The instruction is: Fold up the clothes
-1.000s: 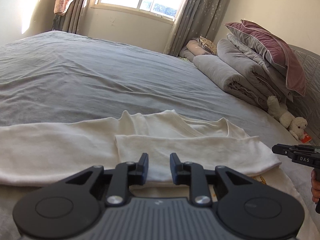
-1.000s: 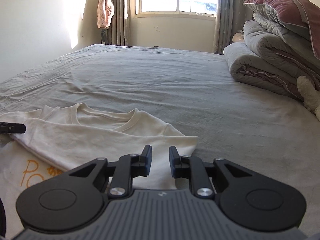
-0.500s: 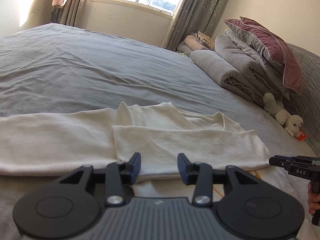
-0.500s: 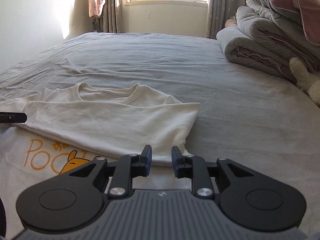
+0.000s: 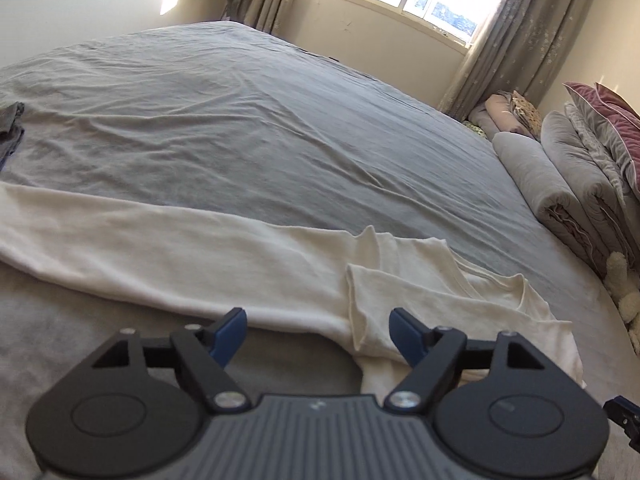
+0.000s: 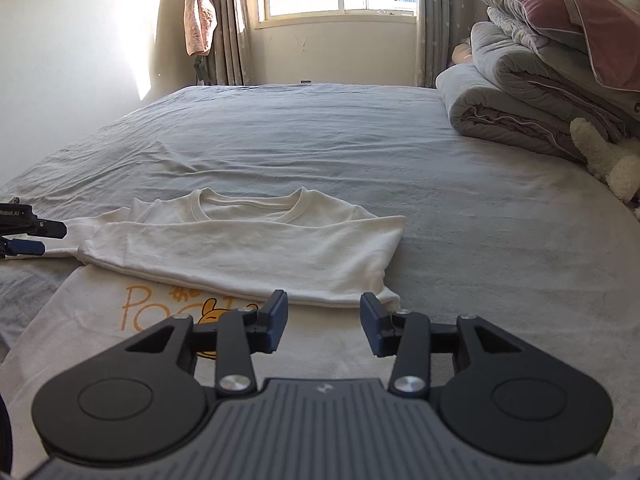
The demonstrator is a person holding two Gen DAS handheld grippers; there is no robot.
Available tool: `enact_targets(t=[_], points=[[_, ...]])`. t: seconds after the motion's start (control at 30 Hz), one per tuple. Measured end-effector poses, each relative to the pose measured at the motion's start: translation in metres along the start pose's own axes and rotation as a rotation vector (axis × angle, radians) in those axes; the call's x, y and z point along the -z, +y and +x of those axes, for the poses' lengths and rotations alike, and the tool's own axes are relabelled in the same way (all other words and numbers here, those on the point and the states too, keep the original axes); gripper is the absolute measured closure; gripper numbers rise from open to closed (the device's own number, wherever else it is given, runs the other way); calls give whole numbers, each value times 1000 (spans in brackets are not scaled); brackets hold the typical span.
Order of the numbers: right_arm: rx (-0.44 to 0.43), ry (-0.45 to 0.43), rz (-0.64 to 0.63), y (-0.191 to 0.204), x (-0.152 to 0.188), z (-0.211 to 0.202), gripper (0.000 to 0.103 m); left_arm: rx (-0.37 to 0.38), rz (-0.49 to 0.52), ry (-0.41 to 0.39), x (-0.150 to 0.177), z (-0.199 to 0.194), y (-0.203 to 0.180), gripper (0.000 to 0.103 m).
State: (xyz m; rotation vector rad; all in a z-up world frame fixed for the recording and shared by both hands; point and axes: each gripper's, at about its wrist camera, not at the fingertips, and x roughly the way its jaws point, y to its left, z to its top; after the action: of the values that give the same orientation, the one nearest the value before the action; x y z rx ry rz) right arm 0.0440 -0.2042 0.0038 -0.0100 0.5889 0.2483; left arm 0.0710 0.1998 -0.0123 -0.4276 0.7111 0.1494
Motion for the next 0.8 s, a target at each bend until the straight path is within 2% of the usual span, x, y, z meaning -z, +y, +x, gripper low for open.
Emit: enact_targets(t=[0.17, 0.33, 0.63, 0.8], points=[[7, 17, 40, -2, 4, 3, 52, -134, -109, 22, -2, 1, 24, 19], [7, 30, 39, 1, 8, 7, 46, -240, -157, -25, -4, 1, 42, 19], [-1, 22, 40, 6, 7, 16, 43, -323, -301, -163, -18, 10, 85, 20], [-15, 19, 39, 11, 6, 21, 42, -274, -412, -268, -18, 13, 111, 20]])
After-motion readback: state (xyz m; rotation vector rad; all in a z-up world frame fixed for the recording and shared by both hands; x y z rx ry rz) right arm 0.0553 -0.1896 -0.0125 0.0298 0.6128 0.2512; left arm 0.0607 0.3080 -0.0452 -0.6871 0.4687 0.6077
